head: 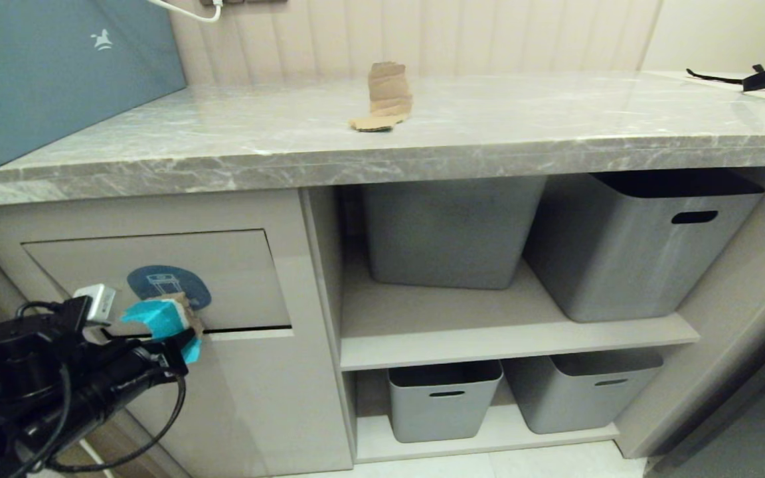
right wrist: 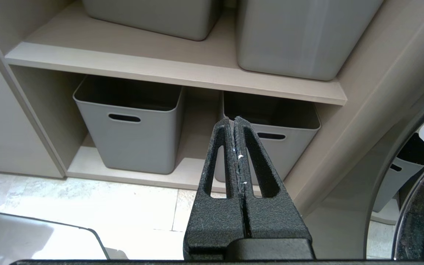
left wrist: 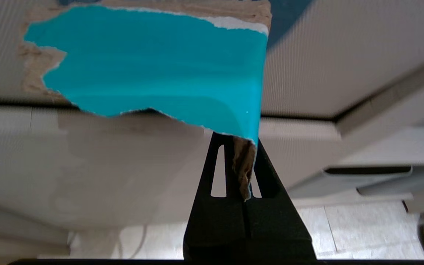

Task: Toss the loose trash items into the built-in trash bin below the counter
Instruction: Put the garbage in the trash can

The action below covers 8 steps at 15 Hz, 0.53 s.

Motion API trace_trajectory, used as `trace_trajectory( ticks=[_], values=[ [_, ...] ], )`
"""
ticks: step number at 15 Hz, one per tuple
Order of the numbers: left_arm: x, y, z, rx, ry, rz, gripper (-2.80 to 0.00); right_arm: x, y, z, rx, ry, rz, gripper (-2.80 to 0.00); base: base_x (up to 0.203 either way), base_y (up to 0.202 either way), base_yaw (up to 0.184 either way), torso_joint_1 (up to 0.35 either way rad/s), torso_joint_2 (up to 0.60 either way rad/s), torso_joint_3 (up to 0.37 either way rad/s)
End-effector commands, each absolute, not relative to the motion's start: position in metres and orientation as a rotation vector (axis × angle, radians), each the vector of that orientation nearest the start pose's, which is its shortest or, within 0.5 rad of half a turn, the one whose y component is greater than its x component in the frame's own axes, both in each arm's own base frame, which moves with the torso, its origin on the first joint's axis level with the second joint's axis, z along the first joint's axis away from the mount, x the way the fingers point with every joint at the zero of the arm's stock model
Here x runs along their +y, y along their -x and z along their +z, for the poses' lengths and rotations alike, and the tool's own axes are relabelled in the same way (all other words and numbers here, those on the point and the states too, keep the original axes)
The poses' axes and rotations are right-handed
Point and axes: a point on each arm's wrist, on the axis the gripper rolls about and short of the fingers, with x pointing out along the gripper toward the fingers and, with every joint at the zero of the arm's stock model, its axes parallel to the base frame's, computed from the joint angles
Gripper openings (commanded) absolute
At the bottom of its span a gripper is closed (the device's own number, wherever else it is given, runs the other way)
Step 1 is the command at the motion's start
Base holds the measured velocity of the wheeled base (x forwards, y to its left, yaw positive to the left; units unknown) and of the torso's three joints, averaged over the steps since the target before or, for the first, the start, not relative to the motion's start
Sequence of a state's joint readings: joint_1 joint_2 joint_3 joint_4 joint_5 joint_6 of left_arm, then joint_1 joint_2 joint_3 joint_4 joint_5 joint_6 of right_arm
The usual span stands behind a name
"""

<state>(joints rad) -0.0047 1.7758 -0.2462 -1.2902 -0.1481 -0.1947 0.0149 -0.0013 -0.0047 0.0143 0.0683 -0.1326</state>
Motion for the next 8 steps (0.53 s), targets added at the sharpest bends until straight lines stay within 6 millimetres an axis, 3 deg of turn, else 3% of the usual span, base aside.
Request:
trace_trajectory(
  ticks=[1, 8],
  values=[
    [-0.005, -0.256, 0.098, 0.235, 0.211, -0.131, -2.80, 0.001, 0.023, 0.075, 0.005, 0.133, 0.085, -2.80, 0.000, 0.000, 0.000, 0.000, 0.00, 0.000],
    [-0.004, -0.285, 0.092, 0.192, 0.290, -0.128, -2.80, 0.001, 0.023, 0.075, 0.004, 0.133, 0.085, -2.80, 0.000, 0.000, 0.000, 0.000, 0.00, 0.000]
  ],
)
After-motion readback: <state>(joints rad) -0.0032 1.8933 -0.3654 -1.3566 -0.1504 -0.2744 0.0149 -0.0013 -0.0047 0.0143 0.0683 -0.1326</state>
